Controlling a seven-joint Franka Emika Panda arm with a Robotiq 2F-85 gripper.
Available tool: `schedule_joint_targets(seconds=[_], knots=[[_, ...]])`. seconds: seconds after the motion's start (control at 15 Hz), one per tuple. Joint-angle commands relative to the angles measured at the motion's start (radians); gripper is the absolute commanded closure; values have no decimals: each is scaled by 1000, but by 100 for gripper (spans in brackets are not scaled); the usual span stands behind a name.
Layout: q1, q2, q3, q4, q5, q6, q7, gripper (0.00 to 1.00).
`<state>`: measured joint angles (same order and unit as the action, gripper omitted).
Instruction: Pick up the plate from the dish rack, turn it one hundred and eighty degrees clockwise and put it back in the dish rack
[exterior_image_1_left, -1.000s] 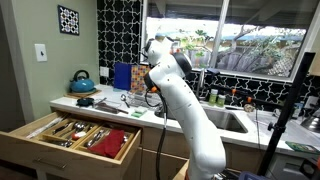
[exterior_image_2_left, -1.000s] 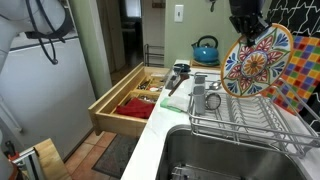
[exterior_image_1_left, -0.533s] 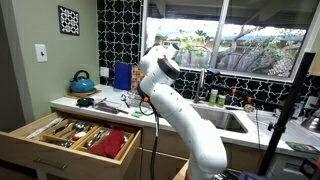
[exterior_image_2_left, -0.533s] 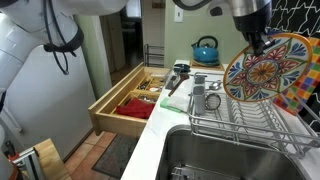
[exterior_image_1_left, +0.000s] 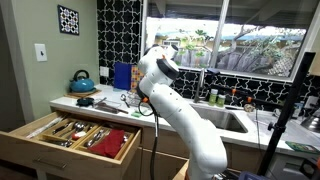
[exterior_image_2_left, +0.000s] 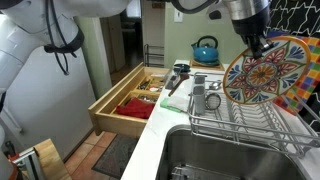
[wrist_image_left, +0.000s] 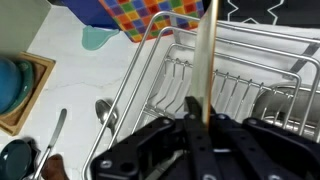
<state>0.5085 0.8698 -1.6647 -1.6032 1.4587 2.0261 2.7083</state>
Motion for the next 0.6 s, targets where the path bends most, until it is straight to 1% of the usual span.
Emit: schedule_joint_targets(seconds=[0.0,0.27,0.4,0.47,0.53], knots=[[18,-137,108,0,-106,109,22,96],[10,-271,239,9,-184,196,34,96],[-5,-335,304,14,-233,245,42,96],[12,-258,229,17,-136,191,9,96],[14,-271,236,17,-143,200,13,96]])
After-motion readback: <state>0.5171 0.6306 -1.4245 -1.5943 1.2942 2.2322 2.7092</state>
